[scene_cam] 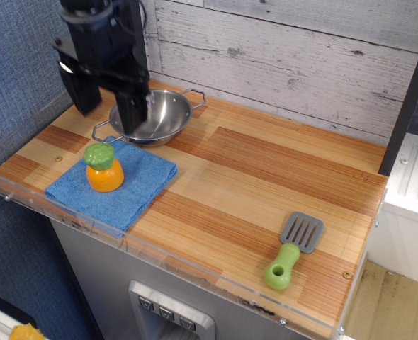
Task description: Pick up the orange vegetable and place it on the right of the blue cloth
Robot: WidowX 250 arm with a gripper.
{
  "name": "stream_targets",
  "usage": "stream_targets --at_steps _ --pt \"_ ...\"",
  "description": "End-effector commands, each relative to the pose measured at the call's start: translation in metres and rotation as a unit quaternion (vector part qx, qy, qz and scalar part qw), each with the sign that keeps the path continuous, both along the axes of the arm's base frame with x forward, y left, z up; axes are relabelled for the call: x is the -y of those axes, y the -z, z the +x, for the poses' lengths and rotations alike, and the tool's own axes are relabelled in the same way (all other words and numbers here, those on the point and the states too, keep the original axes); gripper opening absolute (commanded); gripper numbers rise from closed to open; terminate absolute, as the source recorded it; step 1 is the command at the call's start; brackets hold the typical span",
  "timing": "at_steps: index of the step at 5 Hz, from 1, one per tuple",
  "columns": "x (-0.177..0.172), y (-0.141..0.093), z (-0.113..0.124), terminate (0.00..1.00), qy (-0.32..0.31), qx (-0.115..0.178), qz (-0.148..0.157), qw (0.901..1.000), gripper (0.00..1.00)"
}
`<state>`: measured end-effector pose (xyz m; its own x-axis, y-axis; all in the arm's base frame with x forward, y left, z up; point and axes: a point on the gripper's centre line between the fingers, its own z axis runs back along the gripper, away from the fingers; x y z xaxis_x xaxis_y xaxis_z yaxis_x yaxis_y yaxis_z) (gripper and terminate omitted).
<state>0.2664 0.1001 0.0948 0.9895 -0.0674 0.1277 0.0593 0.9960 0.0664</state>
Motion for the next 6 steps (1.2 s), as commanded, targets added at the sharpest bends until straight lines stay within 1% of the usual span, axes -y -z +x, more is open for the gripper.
stream_targets --at_steps 1,2,3,4,5,6 --pt "-0.0217 0.0308 -0.0153 0.0 -0.015 -0.039 -0.009 0.9991 1.0" --pt "-0.0245 0.0386 -0.0206 0.0 -0.025 -0.052 -0.005 0.9983 1.0" --pt "-0.0235 0.0387 -0.0202 0.0 -0.019 -0.048 -0.003 0.9987 1.0" --pt "-0.0238 0.0393 -0.0211 0.0 -0.015 -0.044 -0.002 0.9989 0.0" --pt "-0.0226 0.0388 -0.0206 0.0 -0.012 -0.043 0.001 0.999 0.0" --pt "-0.0206 0.0302 -0.0186 0.0 -0.009 -0.036 0.002 0.9993 0.0"
